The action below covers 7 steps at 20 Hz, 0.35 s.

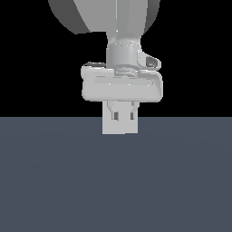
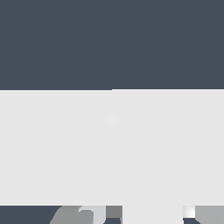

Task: Plug the charger into the wall socket.

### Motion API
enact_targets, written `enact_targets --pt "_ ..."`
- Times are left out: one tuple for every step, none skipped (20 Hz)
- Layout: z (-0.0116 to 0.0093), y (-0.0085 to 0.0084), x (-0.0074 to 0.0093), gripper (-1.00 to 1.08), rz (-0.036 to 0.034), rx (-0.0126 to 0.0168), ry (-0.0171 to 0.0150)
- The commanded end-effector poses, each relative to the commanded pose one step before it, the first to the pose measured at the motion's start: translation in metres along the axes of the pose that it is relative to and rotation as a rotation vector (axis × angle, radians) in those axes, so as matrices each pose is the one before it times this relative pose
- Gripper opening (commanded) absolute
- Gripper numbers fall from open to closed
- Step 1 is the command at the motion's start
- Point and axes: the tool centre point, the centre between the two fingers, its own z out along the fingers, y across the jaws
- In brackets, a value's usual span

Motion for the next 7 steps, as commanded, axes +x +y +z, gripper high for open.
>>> enact_targets --pt "0.00015 0.00003 0.00519 -1.0 -0.00024 0.00003 0.00011" --pt "0.00005 0.00005 0.00112 -1.0 0.0 0.0 0.0" --pt "0.00003 0.00005 0.00078 -1.0 0.0 0.0 0.0" --pt "0.00001 0.00005 0.00044 -1.0 0.0 0.0 0.0" --pt "0.00003 -0.00021 0.00015 -1.0 -0.00044 0.00021 -0.00002" --pt "-0.00003 0.00005 -0.00022 -1.0 0.0 0.0 0.0" --pt "-0.00001 0.00002 -0.00016 -1.0 0.0 0.0 0.0"
